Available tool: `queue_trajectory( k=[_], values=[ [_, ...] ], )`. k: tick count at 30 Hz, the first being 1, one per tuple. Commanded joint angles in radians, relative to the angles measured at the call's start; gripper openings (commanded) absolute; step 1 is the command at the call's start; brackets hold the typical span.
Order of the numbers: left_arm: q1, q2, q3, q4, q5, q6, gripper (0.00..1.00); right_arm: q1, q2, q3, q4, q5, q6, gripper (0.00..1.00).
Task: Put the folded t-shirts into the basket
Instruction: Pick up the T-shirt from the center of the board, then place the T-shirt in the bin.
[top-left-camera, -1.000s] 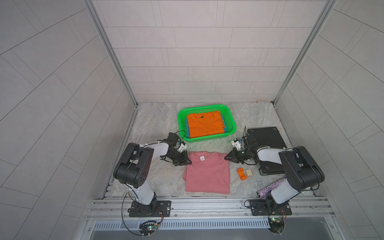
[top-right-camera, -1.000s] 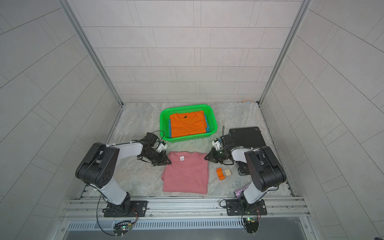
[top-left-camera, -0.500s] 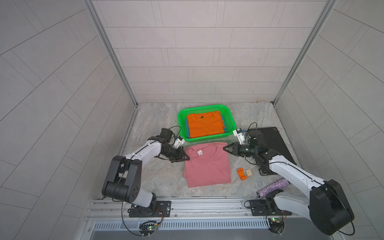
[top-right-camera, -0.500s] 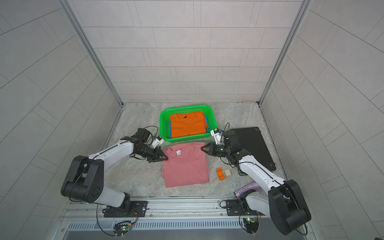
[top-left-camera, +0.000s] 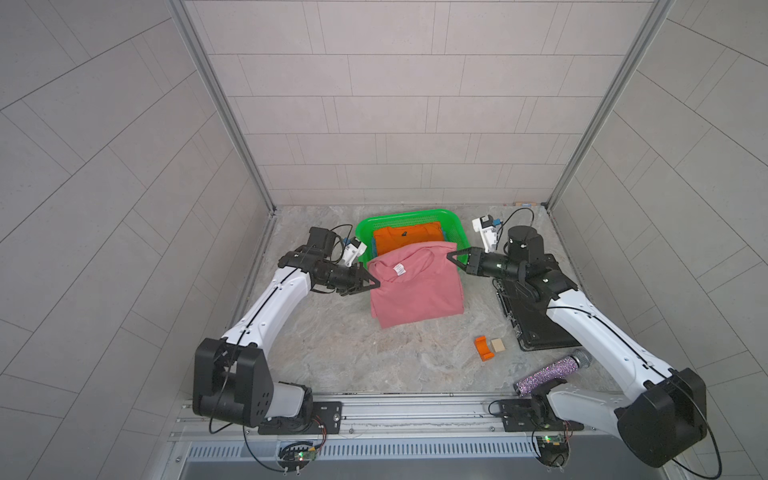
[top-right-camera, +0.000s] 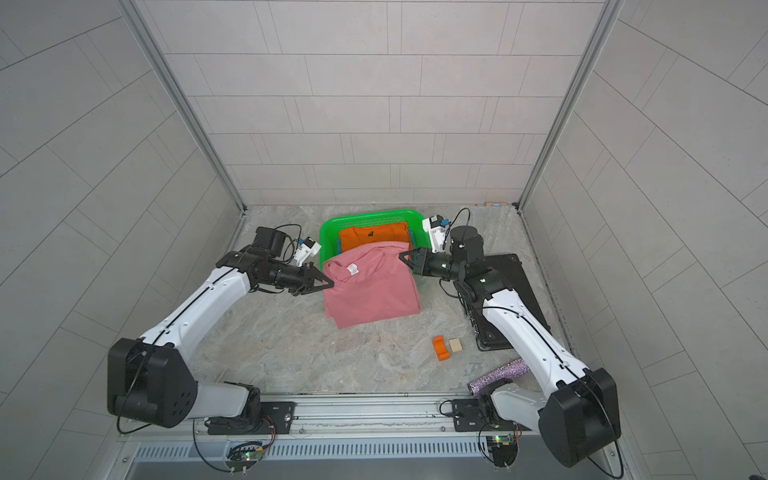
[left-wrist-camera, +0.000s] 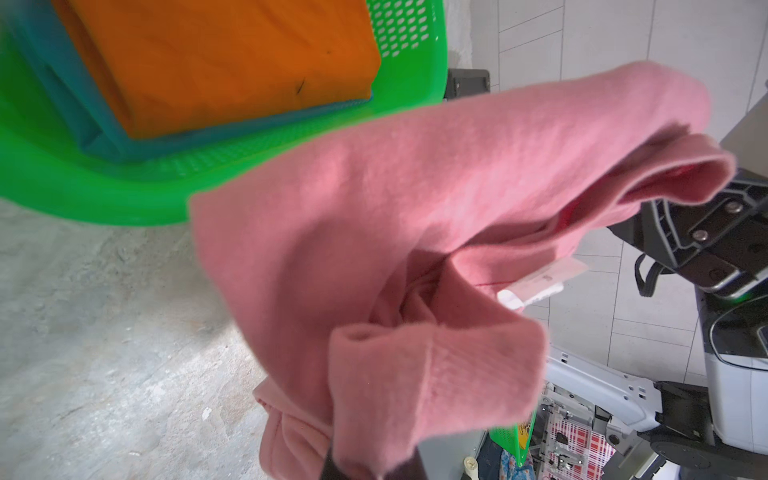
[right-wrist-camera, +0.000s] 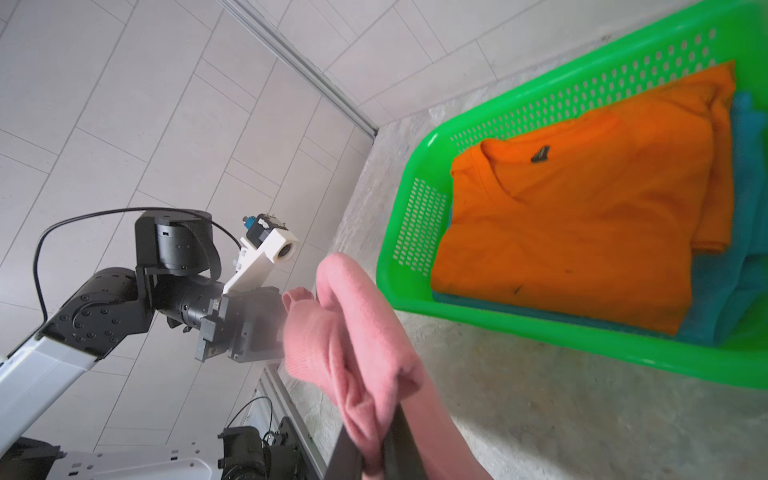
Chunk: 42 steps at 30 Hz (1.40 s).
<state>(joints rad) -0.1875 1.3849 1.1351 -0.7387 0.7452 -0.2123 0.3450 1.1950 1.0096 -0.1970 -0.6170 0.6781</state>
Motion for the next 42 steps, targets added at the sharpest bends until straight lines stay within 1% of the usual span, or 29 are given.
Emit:
queue_trajectory(
  k=[1,5,8,12,15,21,24,29,34,42],
  values=[
    [0.005,0.023,0.095,0.027,-0.016,-0.029,0.0,-0.037,0.053,0.088,-0.01,-0.004,-0.05,0.0],
    [0.004,0.074,0.22,0.074,-0.071,-0.017,0.0,-0.087,0.157,0.22,-0.028,-0.034,-0.069,0.0],
    [0.004,0.121,0.275,0.119,-0.128,-0.041,0.0,-0.115,0.25,0.318,-0.029,-0.064,-0.075,0.0],
    [0.004,0.214,0.358,0.153,-0.137,-0.054,0.0,-0.125,0.387,0.455,-0.046,-0.096,-0.102,0.0],
    [0.004,0.272,0.399,0.169,-0.162,-0.057,0.0,-0.126,0.487,0.549,-0.059,-0.107,-0.119,0.0],
    [0.006,0.354,0.449,0.208,-0.212,-0.014,0.0,-0.146,0.659,0.694,-0.079,-0.111,-0.121,0.0],
    [0.007,0.399,0.459,0.219,-0.227,-0.013,0.0,-0.157,0.702,0.716,-0.079,-0.113,-0.118,0.0],
    [0.01,0.469,0.465,0.188,-0.193,-0.015,0.0,-0.17,0.722,0.688,-0.092,-0.126,-0.121,0.0],
    [0.011,0.496,0.463,0.181,-0.179,-0.032,0.0,-0.182,0.707,0.643,-0.092,-0.119,-0.138,0.0],
    [0.017,0.563,0.454,0.185,-0.144,-0.079,0.0,-0.194,0.768,0.673,-0.107,-0.133,-0.145,0.0]
  ],
)
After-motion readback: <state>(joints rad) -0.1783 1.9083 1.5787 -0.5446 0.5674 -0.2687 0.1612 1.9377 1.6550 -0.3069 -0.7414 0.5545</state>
